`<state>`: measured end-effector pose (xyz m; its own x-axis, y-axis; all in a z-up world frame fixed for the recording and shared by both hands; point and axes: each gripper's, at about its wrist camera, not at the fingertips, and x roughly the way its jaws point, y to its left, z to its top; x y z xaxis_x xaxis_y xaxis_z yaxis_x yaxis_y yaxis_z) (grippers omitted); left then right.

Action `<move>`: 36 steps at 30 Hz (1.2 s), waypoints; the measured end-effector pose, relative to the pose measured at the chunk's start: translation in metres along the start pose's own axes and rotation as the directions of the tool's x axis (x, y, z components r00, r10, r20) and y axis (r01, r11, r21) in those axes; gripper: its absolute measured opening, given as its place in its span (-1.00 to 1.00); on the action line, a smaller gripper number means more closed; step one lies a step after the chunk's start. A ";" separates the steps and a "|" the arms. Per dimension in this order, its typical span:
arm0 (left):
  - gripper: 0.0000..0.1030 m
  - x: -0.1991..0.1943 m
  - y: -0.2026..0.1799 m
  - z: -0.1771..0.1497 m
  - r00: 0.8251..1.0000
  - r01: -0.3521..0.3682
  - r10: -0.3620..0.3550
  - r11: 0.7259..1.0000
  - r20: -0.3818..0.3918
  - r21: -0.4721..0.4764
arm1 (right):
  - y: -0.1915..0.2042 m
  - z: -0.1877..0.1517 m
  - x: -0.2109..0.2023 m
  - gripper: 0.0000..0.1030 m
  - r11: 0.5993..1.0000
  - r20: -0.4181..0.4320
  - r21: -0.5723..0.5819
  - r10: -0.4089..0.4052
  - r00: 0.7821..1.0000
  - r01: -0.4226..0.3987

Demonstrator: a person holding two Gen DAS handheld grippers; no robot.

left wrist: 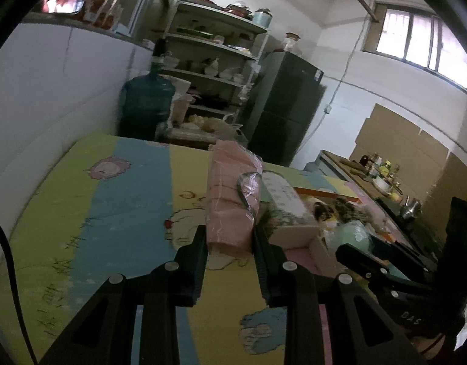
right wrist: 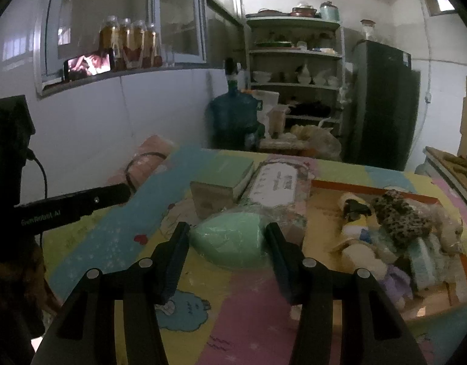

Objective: Organize soft objects
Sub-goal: 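Carry the pink towel roll and green sponge over the tray with both grippers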

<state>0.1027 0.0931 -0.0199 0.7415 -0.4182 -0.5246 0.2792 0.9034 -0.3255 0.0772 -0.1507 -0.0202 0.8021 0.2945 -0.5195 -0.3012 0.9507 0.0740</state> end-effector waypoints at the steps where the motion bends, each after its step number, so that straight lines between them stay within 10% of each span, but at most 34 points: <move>1: -0.42 0.001 -0.004 0.000 1.000 0.004 -0.004 1.000 0.000 0.004 | -0.002 0.000 -0.002 0.03 1.000 0.005 0.003 -0.002 1.000 0.002; 36: -0.42 0.080 -0.151 0.004 0.983 0.174 -0.162 0.975 -0.089 0.141 | -0.135 -0.019 -0.067 0.03 0.977 0.089 0.184 -0.127 0.988 0.109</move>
<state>0.1224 -0.0767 -0.0093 0.6289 -0.5662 -0.5328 0.4873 0.8211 -0.2973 0.0543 -0.3006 -0.0112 0.8766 0.1791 -0.4467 -0.1122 0.9786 0.1723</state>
